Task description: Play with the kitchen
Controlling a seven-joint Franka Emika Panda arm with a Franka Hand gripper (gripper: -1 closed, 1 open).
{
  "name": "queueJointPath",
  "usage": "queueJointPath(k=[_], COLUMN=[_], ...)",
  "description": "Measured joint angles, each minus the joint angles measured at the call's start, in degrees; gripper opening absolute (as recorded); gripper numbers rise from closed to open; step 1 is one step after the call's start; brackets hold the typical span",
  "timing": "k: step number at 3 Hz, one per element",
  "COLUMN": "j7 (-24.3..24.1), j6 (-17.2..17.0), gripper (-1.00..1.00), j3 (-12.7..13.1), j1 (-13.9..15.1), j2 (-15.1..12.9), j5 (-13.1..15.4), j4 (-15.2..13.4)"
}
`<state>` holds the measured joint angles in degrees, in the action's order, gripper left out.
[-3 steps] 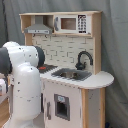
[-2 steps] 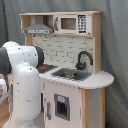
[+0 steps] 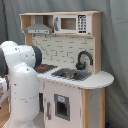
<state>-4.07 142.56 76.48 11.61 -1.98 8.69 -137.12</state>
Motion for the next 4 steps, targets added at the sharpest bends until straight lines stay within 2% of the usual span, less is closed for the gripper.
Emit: queueJointPath(k=[1,2,4], j7=[-2.6,-4.6,-5.8], j6=[-3.5,-6.9,-13.5], gripper=[1.00,1.00,1.00], j3=[-0.2,-0.1,0.0], j1=[0.3,0.3,-0.3], j2=[4.7,10.1,19.5], j5=[0.0,0.0,0.0], j4=[1.8,2.4,3.7])
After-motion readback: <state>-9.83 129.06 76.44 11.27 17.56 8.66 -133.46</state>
